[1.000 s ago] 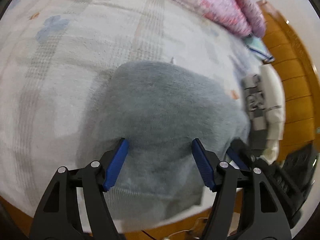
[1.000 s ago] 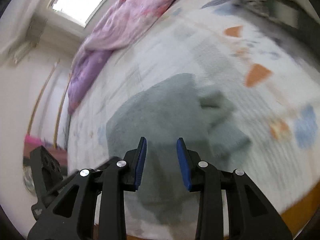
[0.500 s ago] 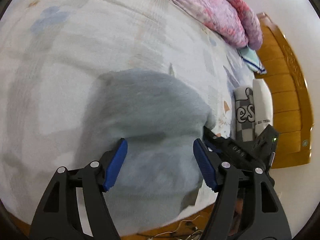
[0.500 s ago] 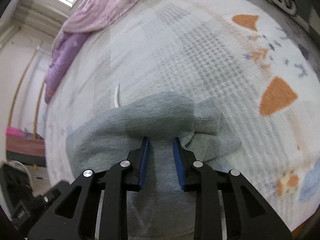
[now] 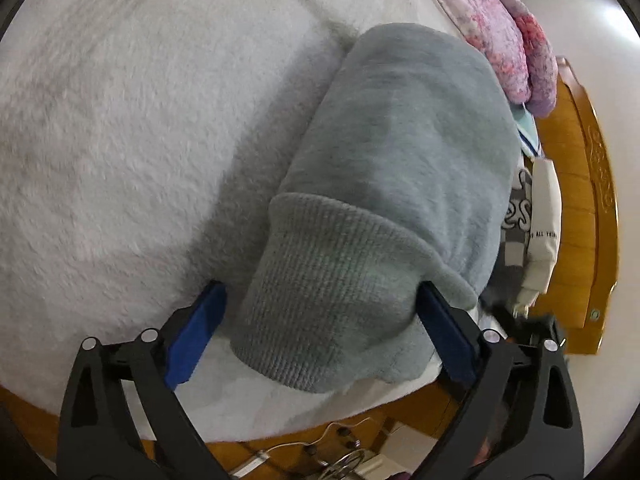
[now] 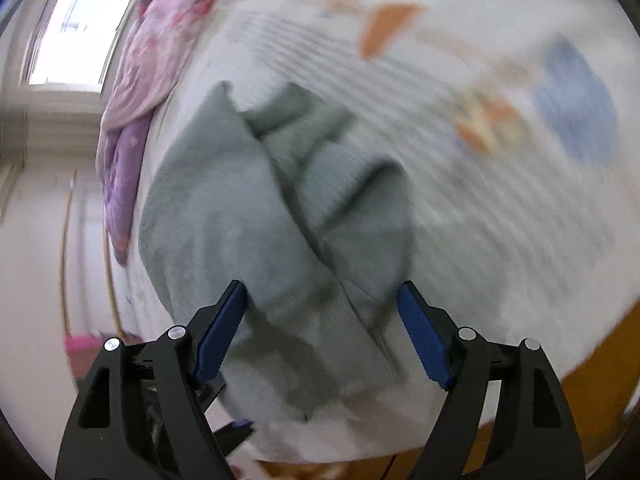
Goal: Fold large clothes
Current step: 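Lift the folded hoodie with both tools and carry it toward the headboard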
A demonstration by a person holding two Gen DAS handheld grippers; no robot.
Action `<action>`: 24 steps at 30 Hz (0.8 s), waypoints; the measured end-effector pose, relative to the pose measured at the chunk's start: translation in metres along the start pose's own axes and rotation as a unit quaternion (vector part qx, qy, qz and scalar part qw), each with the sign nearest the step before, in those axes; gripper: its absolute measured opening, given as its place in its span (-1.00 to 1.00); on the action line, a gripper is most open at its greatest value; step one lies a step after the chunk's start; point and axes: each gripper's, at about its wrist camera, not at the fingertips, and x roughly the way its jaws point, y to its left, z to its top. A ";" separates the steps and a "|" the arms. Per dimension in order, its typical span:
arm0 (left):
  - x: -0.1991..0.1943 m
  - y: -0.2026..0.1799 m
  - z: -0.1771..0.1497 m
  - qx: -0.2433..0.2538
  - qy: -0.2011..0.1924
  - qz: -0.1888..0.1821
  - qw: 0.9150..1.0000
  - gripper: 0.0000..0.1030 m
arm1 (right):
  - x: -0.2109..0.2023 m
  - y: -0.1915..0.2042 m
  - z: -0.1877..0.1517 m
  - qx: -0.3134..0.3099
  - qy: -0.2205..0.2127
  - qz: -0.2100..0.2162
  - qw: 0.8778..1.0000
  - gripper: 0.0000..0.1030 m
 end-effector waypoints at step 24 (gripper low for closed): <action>-0.049 -0.058 0.022 0.015 0.013 -0.054 0.998 -0.49 | 0.014 -0.009 -0.029 0.179 -0.056 0.199 0.962 0.62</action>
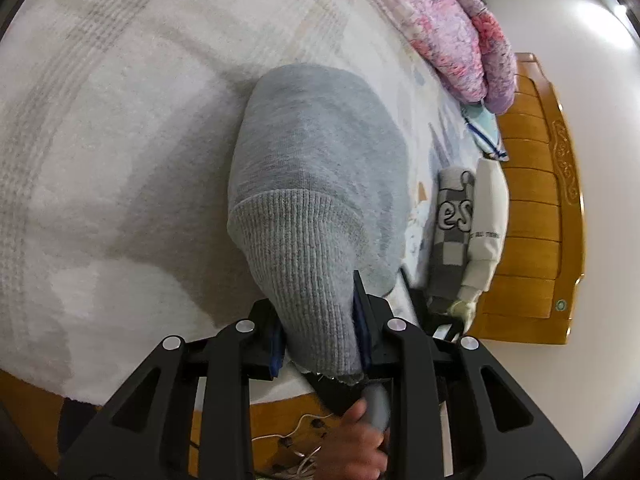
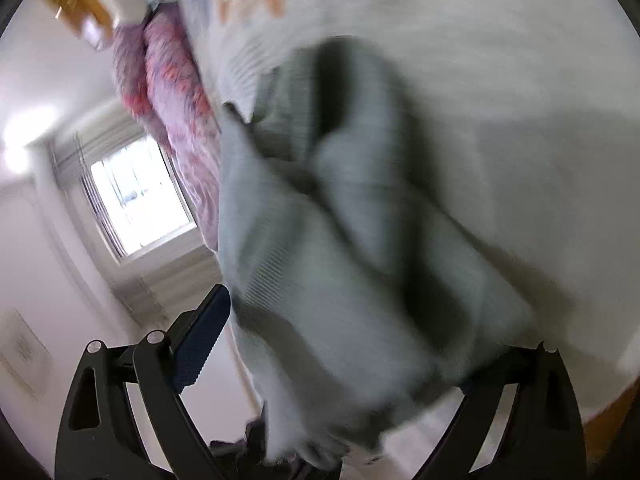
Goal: Fold large clothes
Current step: 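Lift the folded hoodie with both tools and carry it toward the headboard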
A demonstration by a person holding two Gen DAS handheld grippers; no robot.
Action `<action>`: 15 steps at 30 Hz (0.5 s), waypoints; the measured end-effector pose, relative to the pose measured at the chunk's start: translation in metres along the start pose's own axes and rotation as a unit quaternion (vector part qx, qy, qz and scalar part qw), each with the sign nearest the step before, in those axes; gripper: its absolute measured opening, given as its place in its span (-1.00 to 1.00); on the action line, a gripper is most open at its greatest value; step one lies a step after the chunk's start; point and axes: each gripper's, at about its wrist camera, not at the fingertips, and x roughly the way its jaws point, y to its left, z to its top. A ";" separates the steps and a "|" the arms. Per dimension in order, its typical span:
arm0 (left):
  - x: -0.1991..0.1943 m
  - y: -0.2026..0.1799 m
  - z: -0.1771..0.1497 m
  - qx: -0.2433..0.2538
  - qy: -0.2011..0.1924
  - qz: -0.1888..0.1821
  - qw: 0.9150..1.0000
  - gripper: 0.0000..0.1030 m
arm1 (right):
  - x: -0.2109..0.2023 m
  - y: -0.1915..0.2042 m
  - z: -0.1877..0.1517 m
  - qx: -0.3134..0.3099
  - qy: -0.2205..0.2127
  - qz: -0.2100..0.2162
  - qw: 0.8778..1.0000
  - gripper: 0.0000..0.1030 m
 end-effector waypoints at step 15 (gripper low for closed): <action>-0.081 -0.090 0.010 0.094 -0.037 0.001 0.995 -0.54 | -0.071 0.174 -0.067 -0.303 0.015 -0.075 0.950 -0.56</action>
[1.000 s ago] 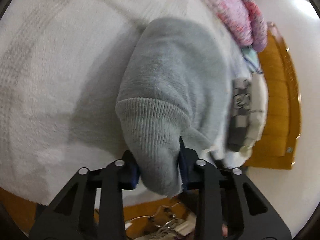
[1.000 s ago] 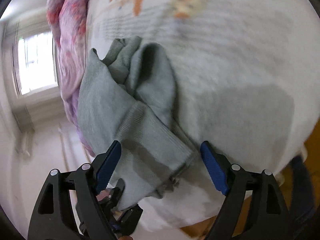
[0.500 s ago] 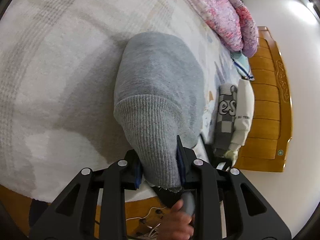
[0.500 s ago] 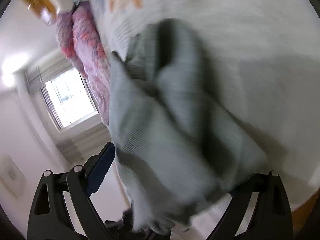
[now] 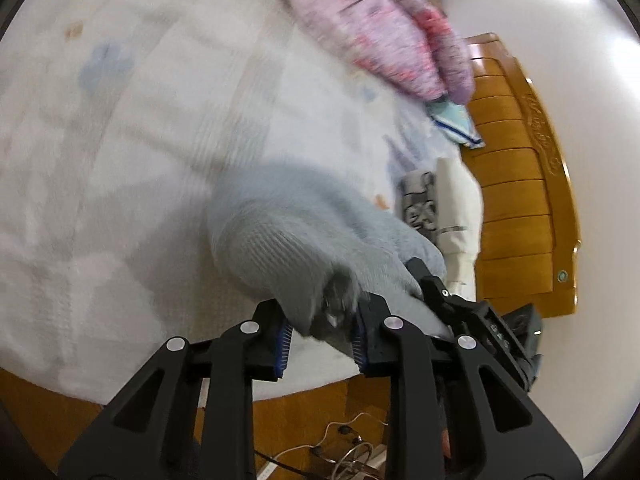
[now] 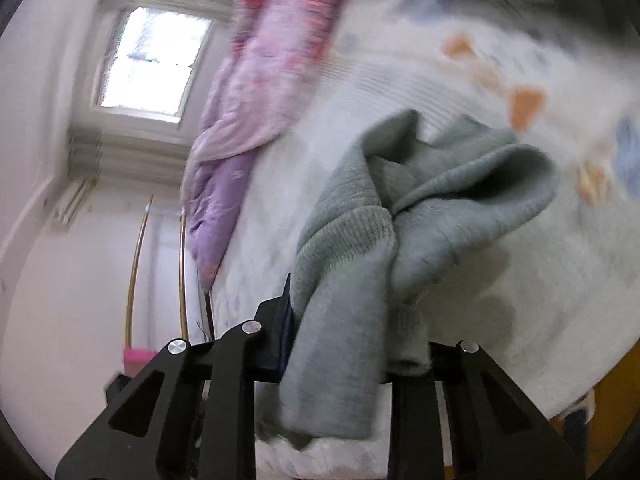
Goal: Fold large clothes
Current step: 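Lift the folded hoodie with both tools and carry it toward the headboard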
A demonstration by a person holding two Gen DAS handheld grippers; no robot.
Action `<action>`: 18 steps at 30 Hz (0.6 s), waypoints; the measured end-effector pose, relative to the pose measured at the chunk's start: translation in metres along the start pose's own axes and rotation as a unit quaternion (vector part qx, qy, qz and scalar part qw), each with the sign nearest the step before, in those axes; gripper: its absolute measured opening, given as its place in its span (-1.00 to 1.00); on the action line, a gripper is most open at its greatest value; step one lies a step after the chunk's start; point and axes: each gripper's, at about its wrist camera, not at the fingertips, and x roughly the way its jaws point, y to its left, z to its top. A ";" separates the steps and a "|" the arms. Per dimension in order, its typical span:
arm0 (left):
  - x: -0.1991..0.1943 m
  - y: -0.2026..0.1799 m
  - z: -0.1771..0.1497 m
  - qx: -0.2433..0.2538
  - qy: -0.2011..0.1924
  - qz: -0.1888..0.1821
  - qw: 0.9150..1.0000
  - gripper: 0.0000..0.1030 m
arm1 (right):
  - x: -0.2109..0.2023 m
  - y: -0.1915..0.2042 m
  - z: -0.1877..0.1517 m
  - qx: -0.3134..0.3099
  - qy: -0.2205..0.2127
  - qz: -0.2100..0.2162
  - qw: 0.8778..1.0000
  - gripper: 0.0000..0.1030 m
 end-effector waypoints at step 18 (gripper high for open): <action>-0.176 -0.174 -0.023 0.173 -0.027 -0.088 0.981 -0.56 | -0.207 0.184 0.002 -0.141 -0.068 0.014 0.988 -0.58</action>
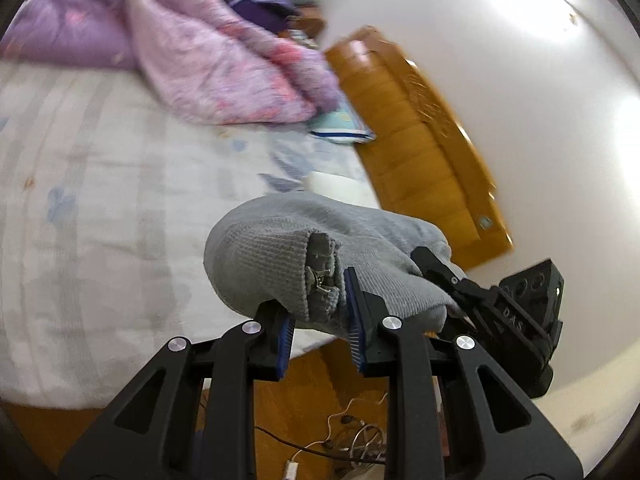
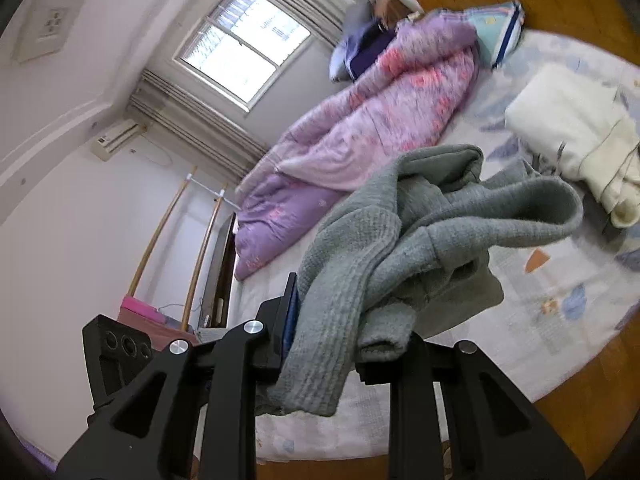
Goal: Fold large clothes
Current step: 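Lift the folded hoodie with both tools and carry it toward the headboard, then lower the hoodie onto the white clothes stack and open both tools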
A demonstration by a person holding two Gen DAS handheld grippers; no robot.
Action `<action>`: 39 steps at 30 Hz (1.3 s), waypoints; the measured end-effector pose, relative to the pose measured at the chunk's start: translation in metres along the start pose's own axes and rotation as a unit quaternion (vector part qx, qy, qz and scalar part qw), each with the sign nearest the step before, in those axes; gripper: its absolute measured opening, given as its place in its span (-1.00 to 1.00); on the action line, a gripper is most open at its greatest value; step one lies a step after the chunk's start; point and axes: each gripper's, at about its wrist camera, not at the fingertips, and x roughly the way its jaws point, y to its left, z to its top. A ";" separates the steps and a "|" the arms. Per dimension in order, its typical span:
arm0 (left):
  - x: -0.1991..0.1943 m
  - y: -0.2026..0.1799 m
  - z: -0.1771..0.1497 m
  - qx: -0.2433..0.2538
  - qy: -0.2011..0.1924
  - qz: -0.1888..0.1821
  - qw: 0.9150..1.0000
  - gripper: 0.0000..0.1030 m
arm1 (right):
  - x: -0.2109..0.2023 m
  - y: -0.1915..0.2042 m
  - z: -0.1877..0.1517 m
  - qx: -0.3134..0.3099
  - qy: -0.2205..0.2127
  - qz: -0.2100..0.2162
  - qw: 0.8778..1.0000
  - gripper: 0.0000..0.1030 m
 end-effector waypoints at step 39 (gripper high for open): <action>0.532 -0.178 0.124 0.046 0.003 0.168 0.985 -0.57 | 0.083 -0.422 0.366 0.051 0.147 -0.035 0.987 -0.58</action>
